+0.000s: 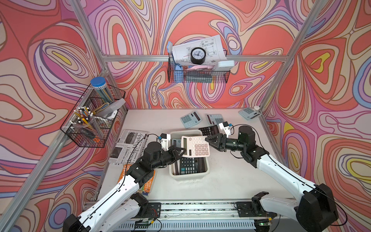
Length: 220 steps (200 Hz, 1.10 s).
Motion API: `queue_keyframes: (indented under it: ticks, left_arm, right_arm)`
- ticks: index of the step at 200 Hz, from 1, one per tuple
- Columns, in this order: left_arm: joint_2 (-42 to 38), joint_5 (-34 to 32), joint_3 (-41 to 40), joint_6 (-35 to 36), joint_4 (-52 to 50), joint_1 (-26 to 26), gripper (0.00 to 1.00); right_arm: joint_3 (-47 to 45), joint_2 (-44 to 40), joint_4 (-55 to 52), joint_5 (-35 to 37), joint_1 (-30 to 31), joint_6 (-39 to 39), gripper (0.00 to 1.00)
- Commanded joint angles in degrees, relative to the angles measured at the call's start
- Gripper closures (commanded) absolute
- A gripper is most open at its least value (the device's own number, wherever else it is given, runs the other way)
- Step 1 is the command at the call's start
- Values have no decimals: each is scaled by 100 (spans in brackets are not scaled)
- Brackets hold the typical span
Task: Put the calculator in the storage box
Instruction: Pick up the calculator at the center of the board.
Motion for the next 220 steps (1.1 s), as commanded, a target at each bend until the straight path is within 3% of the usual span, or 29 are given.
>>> queue_keyframes:
  ticks: [1,48,90,111,128,156,186,220]
  left_arm:
    - [-70,217,-65,-152,569,65,100]
    - [-149,258,-164,-165,617,152,100]
    - [-166,361,-148,-72,538,242,100]
    - [-260,171,1,171,52,253,69]
    - [-378,-64,205,490,-530,258,44]
    - [-541,-775,717,1178,-1974,302,17]
    - [-682,-1799,1230,1727,-3222,324,1]
    - [-744,-2267,1398,1995,-3652,346,2]
  right_arm:
    - [154,119,131,123,143,-88,41]
    - [215,263,157,182,329,-62,58]
    - [236,334,154,191,427,-19,89]
    - [235,325,97,227,451,-2,100]
    - [245,323,-2,227,470,0,100]
    - [262,358,-210,270,556,8,100]
    - [334,512,-590,428,786,-45,100]
    - [512,800,-1208,868,1189,-195,100]
